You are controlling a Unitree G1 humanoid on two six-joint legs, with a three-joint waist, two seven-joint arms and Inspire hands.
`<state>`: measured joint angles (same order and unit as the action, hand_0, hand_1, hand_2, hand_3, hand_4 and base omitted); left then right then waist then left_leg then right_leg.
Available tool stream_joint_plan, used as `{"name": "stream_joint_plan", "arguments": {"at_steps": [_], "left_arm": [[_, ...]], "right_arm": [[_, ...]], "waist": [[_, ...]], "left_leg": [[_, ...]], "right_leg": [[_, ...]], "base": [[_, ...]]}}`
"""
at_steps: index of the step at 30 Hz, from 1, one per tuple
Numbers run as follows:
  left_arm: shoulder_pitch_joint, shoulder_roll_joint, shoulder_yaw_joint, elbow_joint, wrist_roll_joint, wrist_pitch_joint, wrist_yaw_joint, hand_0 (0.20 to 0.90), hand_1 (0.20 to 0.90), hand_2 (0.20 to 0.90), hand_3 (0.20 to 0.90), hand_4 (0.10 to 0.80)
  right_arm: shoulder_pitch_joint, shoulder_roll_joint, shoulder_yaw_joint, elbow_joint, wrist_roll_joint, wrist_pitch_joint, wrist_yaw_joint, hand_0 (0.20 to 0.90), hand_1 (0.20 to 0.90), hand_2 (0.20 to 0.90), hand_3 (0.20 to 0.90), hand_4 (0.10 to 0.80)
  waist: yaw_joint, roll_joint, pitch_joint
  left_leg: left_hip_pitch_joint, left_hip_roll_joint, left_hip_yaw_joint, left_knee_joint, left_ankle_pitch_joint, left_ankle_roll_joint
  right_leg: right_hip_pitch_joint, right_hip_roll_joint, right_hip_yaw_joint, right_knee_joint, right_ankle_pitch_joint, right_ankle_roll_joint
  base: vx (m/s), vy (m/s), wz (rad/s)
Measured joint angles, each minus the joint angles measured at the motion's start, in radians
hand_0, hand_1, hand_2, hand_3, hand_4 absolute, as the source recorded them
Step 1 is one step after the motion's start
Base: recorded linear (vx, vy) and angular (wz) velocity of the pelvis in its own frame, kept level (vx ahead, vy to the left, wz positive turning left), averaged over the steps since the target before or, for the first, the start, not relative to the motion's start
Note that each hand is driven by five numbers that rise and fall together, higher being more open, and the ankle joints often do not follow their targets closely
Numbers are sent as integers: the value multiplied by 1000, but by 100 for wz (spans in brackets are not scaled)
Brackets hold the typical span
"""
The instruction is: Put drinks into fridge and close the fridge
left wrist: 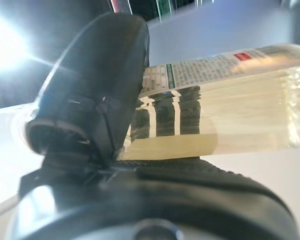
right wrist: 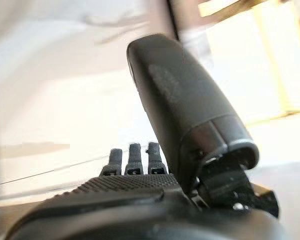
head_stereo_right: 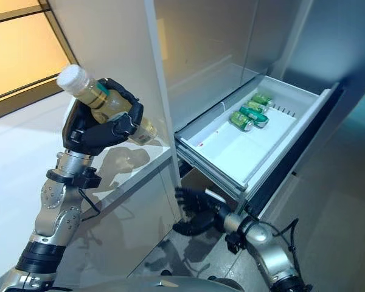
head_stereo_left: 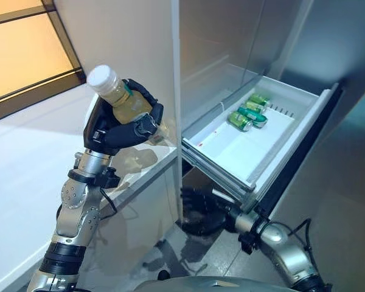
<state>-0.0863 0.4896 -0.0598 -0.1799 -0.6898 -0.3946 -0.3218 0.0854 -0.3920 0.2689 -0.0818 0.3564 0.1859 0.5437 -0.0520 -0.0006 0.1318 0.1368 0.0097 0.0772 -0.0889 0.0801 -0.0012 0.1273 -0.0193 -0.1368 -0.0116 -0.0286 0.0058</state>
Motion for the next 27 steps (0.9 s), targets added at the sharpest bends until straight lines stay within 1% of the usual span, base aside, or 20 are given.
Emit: {"name": "stream_joint_plan", "arguments": {"at_steps": [3,5,8,10,14,19,21,22,27], "left_arm": [[-5,1,-19,-2,-38,11,-41,300,300,300,200,100],[-12,2,-24,-3,-65,45,-62,300,300,300,200,100],[-25,2,-36,-3,-76,94,-64,300,300,300,200,100],[-50,7,-64,-3,-76,127,-64,300,300,300,200,100],[-77,23,-113,-6,-76,158,-73,300,300,300,200,100],[-115,38,-191,-6,-73,199,-62,300,300,300,200,100],[-123,39,-210,-6,-72,199,-56,300,300,300,200,100],[-129,40,-227,-6,-68,200,-50,300,300,300,200,100],[-155,39,-258,2,-44,200,-22,300,300,300,200,100]], "right_arm": [[-43,-42,-43,-83,66,5,-2,900,900,900,900,800],[-102,-81,-115,-111,112,5,-17,900,900,900,900,800],[-175,-142,-192,-129,183,33,-37,900,900,900,900,800],[-183,-160,-224,-147,220,50,-39,900,900,900,900,800],[-176,-187,-212,-172,223,102,-13,900,900,900,900,800],[-176,-192,-200,-172,253,150,5,900,900,900,900,800],[-177,-200,-186,-172,253,153,7,900,900,900,900,800],[-180,-219,-167,-172,253,155,12,900,900,900,900,800],[-186,-233,-134,-172,252,159,12,900,900,900,900,800]], "waist": [[-9,5,19],[-12,5,21],[-27,3,22],[-28,1,23],[-29,-1,25],[-37,-12,31],[-42,-14,33],[-48,-15,33],[-62,-15,33]], "left_leg": [[9,-5,22,0,-5,7],[9,-8,44,0,-8,12],[9,-12,53,0,-10,16],[9,-12,55,0,-11,17],[9,-14,57,0,-15,18],[9,-15,63,0,-15,19],[9,-14,66,0,-16,19],[9,-14,67,0,-16,19],[9,-13,69,0,-17,17]], "right_leg": [[-4,-4,27,1,5,9],[-19,-7,48,12,5,14],[-22,-10,53,12,12,14],[-23,-8,62,12,13,13],[-24,-4,68,12,13,13],[-26,-5,74,12,13,15],[-28,-4,76,12,13,15],[-28,-4,76,12,14,15],[-29,-2,79,11,14,14]], "base": [[-35,30,-28],[-29,17,-29],[-21,0,-8],[-20,-8,-6],[-11,-5,-2],[-5,-8,-2],[-6,-21,-4],[0,0,0],[5,-23,-2]]}}
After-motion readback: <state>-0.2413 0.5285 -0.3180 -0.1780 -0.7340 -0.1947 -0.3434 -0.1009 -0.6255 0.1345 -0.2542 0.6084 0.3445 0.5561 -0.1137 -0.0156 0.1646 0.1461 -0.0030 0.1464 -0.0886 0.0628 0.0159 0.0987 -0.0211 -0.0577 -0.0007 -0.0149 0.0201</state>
